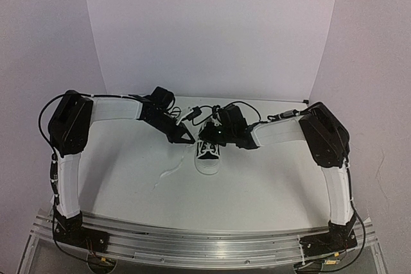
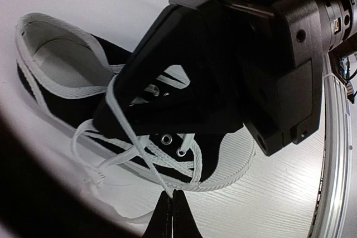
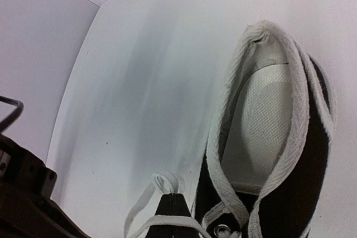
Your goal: Tie the shoes
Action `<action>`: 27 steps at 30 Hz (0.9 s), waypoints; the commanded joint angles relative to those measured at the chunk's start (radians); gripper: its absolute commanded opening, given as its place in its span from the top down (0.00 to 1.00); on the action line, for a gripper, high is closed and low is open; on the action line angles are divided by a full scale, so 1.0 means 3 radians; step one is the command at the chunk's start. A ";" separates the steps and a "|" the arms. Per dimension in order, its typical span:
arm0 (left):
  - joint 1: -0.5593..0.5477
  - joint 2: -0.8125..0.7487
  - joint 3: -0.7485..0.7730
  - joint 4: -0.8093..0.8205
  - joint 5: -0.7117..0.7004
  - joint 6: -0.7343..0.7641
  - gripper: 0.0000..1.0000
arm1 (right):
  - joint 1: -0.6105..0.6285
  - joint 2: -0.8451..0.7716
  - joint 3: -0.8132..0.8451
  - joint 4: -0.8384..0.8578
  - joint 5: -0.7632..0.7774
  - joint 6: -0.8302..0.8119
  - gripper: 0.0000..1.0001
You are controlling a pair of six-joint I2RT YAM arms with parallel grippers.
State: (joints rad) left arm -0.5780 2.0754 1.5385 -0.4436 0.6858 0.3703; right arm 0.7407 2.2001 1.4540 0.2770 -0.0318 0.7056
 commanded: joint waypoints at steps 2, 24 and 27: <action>-0.0140 0.0036 -0.0177 0.0435 0.0153 0.0057 0.99 | -0.0025 0.0104 0.0067 0.0319 0.0178 0.0263 1.00; 0.0505 0.0536 0.1657 -0.1304 0.0654 0.1220 0.45 | -0.0107 0.0321 0.0017 0.0557 0.0251 0.0378 1.00; 0.0586 0.0634 0.1377 -0.0296 0.0112 0.0869 0.48 | -0.0107 0.0319 0.0015 0.0556 0.0235 0.0368 1.00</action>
State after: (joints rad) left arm -0.4714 2.1997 1.9960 -0.8094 0.8343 0.7542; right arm 0.7185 2.2745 1.4521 0.4319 0.0116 0.8173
